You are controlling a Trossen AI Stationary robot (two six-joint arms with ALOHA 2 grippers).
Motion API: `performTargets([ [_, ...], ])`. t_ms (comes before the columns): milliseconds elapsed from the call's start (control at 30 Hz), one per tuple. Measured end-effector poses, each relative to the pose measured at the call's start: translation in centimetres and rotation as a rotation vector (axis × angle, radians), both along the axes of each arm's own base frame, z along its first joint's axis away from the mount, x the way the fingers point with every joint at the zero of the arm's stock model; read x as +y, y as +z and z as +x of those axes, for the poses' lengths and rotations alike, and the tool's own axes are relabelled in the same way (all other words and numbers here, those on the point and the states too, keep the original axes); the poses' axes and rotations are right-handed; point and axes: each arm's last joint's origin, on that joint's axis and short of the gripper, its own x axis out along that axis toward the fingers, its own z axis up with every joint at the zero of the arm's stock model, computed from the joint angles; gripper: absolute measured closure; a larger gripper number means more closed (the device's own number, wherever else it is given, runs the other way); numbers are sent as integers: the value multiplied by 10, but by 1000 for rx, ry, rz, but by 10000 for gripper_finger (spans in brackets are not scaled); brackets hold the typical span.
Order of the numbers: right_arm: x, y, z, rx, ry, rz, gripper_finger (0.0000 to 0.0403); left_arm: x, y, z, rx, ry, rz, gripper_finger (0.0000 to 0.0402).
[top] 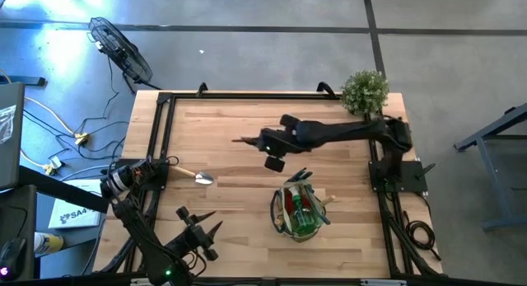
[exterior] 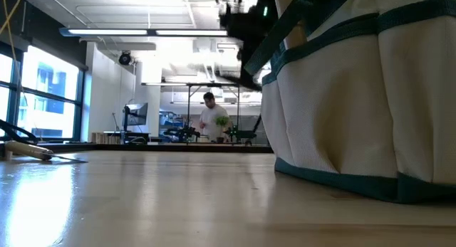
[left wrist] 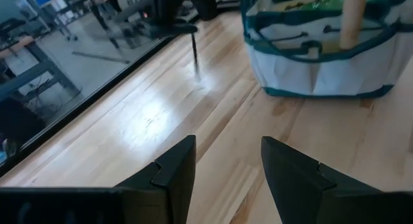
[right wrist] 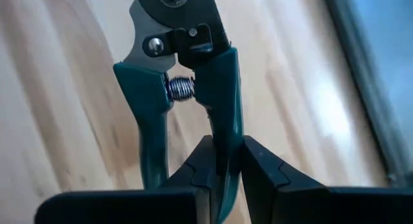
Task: Pick & Place Garden tools in Gardening bag
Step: Put the green shear scissors into the gardening bag
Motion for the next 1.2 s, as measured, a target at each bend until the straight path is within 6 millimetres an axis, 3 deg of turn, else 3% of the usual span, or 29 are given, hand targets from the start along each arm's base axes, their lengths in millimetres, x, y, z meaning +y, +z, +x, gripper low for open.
performTargets([
  [133,33,33,-12,-118,42,-100,369,1,1,2,-22,-7,12,233],
  [300,82,55,-29,-200,126,-157,369,1,3,6,-68,-27,37,233],
  [500,142,57,-50,-217,225,-230,369,-2,24,19,-133,-63,82,233],
  [667,179,55,-71,-218,269,-273,369,-2,59,31,-99,-73,101,233],
  [800,196,53,-87,-206,288,-313,369,-4,89,38,-25,-107,137,233],
  [1033,210,55,-98,-244,291,-393,369,2,138,50,8,-134,151,233],
  [1200,213,55,-100,-242,304,-398,369,12,149,60,72,-127,108,233],
])
